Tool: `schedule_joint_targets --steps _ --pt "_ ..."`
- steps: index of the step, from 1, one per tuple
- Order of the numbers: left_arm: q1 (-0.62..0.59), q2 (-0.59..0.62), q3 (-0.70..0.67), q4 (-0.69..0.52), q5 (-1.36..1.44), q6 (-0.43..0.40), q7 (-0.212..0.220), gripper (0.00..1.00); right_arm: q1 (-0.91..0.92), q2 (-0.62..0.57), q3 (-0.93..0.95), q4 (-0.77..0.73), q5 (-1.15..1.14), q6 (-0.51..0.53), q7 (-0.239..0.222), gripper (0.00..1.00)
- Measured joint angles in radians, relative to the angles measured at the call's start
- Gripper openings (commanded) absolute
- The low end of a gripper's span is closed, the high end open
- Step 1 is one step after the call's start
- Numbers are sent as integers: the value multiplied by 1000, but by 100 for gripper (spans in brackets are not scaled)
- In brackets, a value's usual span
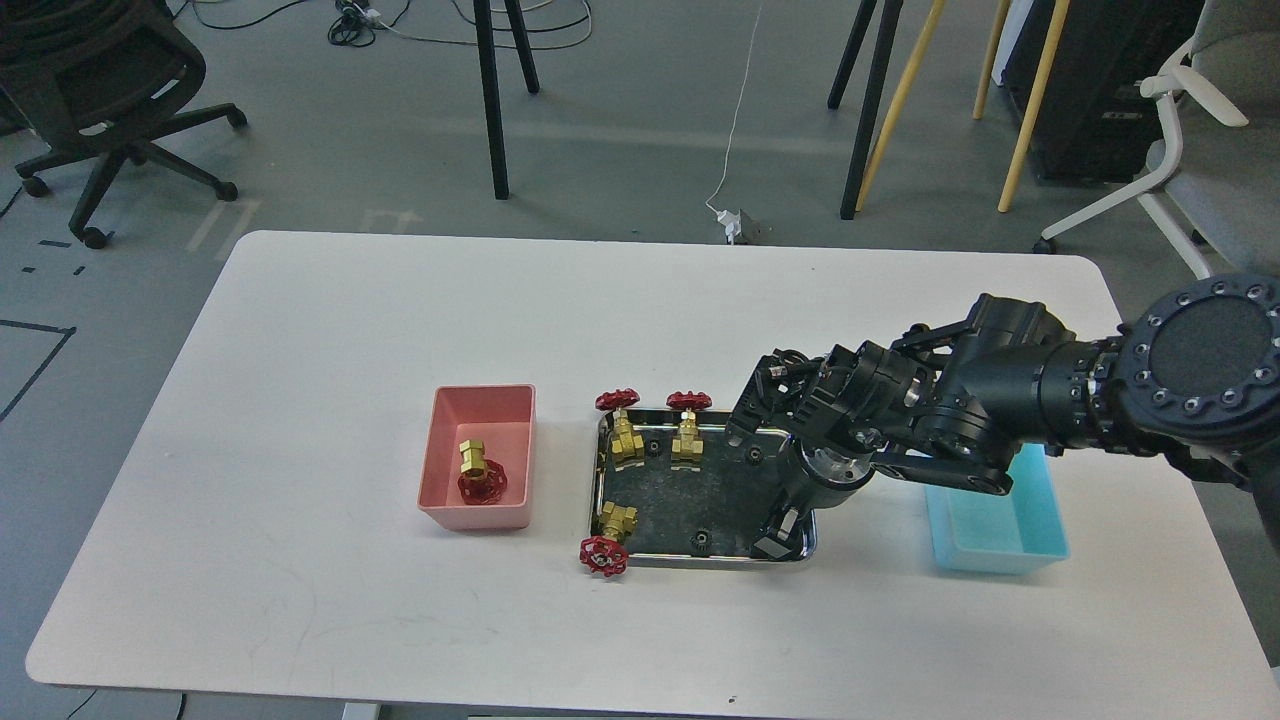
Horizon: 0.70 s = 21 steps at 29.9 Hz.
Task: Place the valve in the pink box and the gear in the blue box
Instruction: 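Lower the right hand onto the dark gear on the tray and grasp it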
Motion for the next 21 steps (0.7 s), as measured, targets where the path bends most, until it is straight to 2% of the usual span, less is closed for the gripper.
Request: schedule_joint_targets --steps 21 --pt "-6 1 0 26 0 -2 -3 100 2 0 -1 -9 -10 22 -2 23"
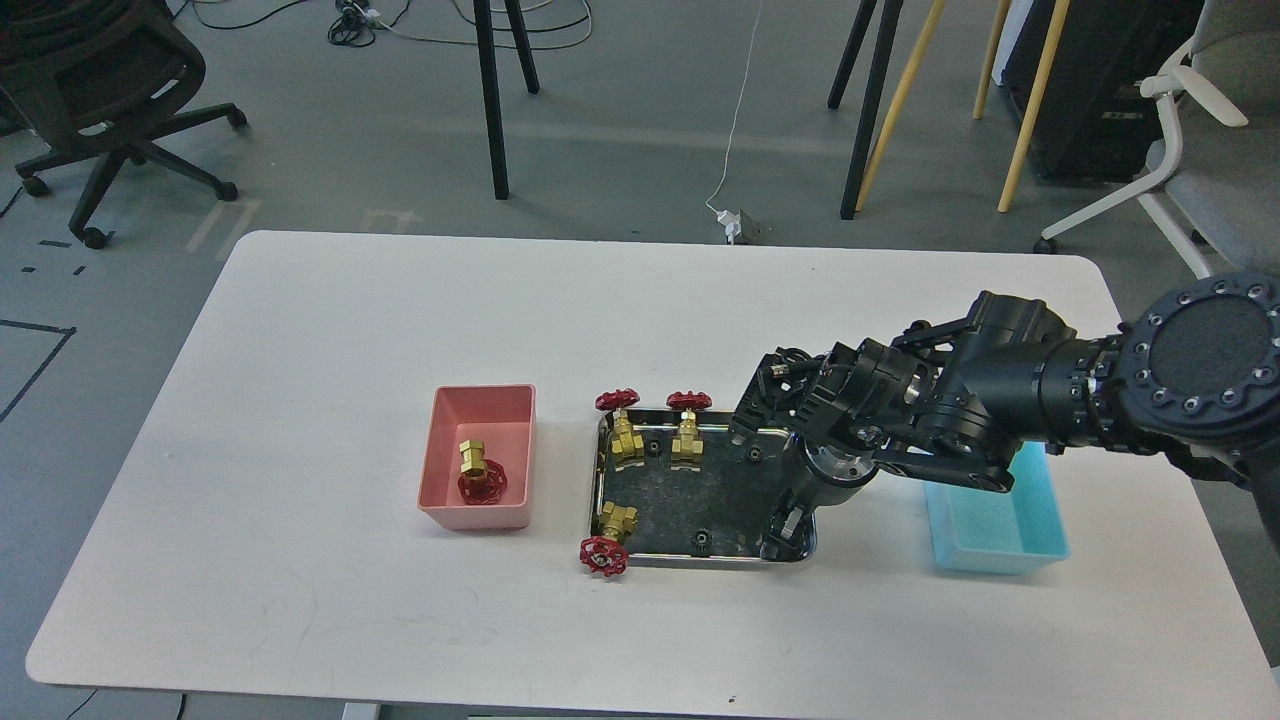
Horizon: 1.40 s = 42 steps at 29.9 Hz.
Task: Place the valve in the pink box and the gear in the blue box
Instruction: 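Lower the right hand onto the dark gear on the tray and grasp it, then lift the gear with the right hand and carry it over the blue box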
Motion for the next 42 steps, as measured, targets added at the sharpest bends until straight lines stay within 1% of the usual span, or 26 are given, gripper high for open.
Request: schedule_joint_targets --steps 5,10,15,19,21,23,26,29,35,38,42 --pt "0 0 0 1 0 0 0 100 4 0 1 -2 1 0 -3 14" --pt "0 0 0 2 1 0 -2 100 9 0 4 -8 4 0 -4 8" --pt "0 0 0 2 1 0 -2 100 30 0 34 -59 17 0 -4 6" --pt "4 0 1 2 1 0 -2 100 70 0 136 -66 31 -2 -1 6" --pt "6 0 2 2 5 0 -2 100 93 -20 173 -58 53 -1 0 7" --pt "8 0 3 2 16 0 -2 100 118 -68 190 -39 80 4 1 7" --pt "12 -7 5 2 39 0 -2 100 142 -184 198 41 111 12 2 7" --pt "12 -16 46 0 55 -11 -5 100 159 -335 199 159 117 21 2 7" --pt "4 -59 131 0 60 -34 -10 100 151 -612 189 344 113 40 2 7" --pt "2 -89 168 -2 72 -48 -10 100 130 -729 177 410 106 41 2 7" --pt "-5 -156 192 -5 123 -52 -10 100 89 -834 174 442 98 41 2 7"
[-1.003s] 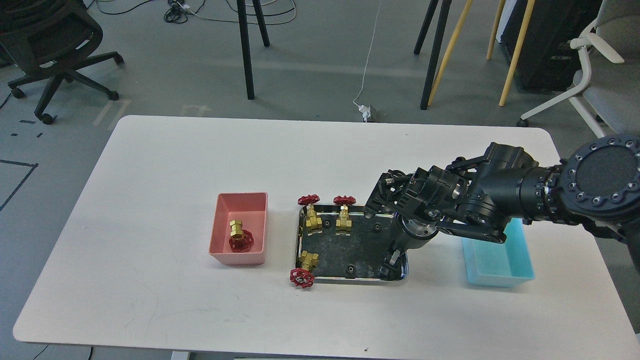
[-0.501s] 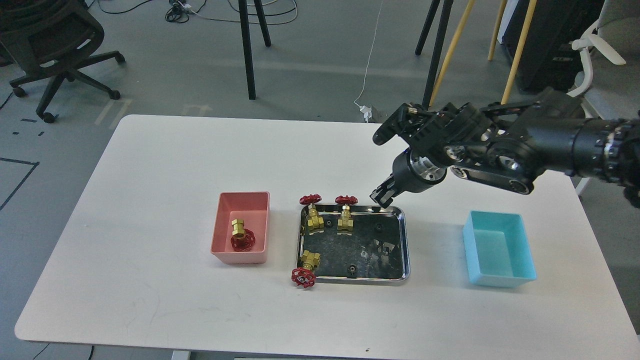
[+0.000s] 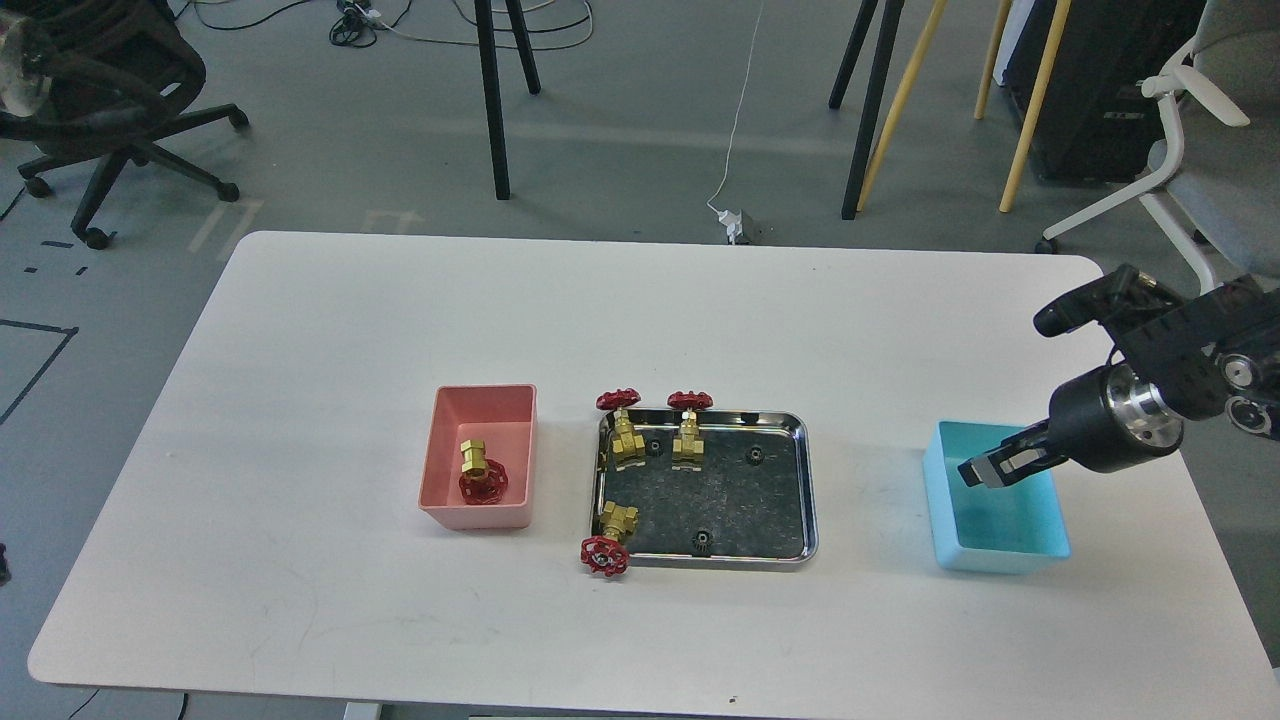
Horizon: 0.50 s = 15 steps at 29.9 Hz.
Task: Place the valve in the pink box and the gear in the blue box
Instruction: 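Lift the gear with the right hand and carry it over the blue box, then release the gear into the blue box with the right hand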
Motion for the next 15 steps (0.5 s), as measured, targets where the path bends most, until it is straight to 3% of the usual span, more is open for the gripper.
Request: schedule_joint_targets --steps 6,10,12,15 --pt "-2 -109 3 -1 134 0 0 100 -77 -61 10 -22 -17 0 0 9" --pt "-11 -138 3 -1 150 2 1 100 -120 -54 39 -71 -22 -1 -1 20" --pt "-13 -141 3 0 151 4 2 100 -142 -44 68 -90 -22 -3 -2 31" --pt "-13 -142 3 1 151 4 2 100 -176 -23 112 -105 -22 -6 -5 59"
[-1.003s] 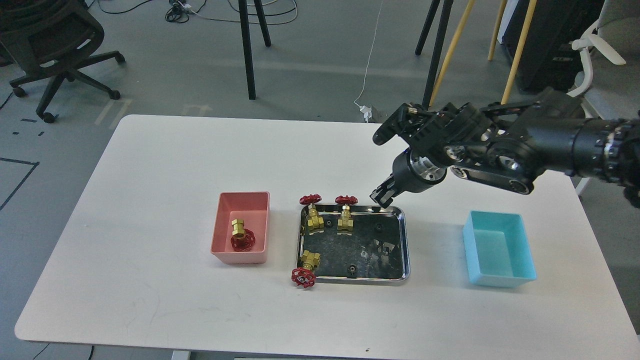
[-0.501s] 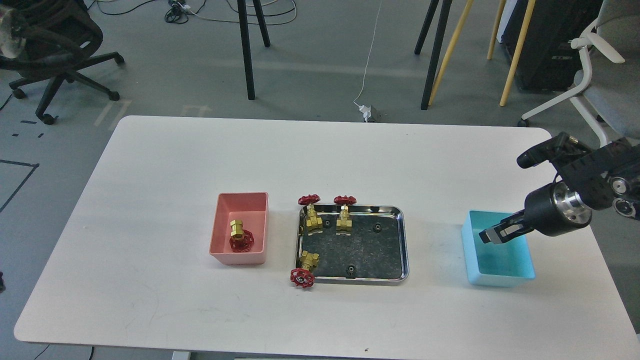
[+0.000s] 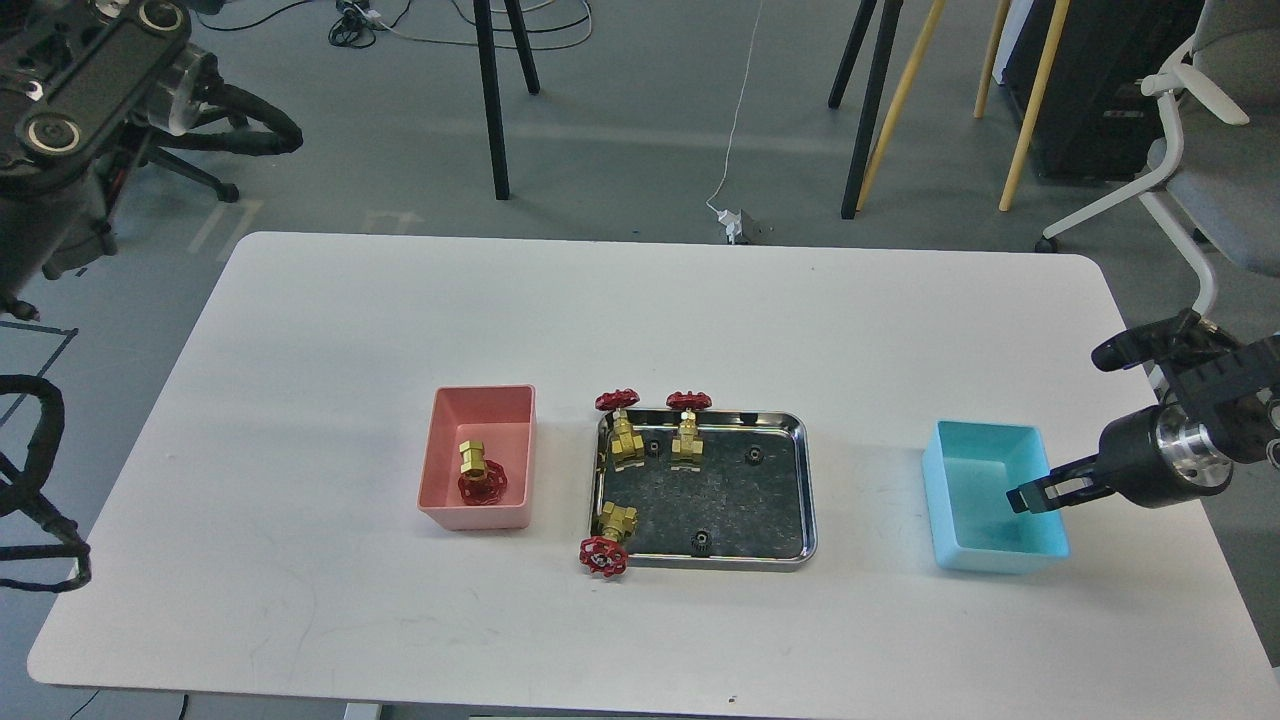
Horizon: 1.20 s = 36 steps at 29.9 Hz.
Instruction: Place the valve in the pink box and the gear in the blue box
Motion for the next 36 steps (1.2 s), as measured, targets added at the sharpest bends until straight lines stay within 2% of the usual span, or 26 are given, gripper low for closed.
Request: schedule_joint_targets --steps 2,6,14,18,21,27,32,36 --pt "-1 0 0 0 0 0 0 100 -15 9 22 -9 3 -1 -2 69" --pt "-1 0 0 0 0 0 1 100 -28 21 39 -15 14 -1 -4 80" --pt "-1 -4 0 0 2 2 3 100 -19 28 142 -16 60 2 -8 91" --pt "-5 -11 0 -1 2 -10 -1 100 11 29 326 -38 235 4 -11 91" --pt "-11 -35 0 0 2 -59 1 100 14 73 476 -136 417 -5 -22 91" --pt "-33 -76 0 35 -9 -179 27 100 17 281 729 -435 718 -106 -107 88" --pt "-64 -137 1 130 -13 -207 69 100 24 406 818 -607 885 -308 -205 87" --pt "-65 -160 1 161 -13 -204 75 100 55 535 830 -800 993 -457 -261 90"
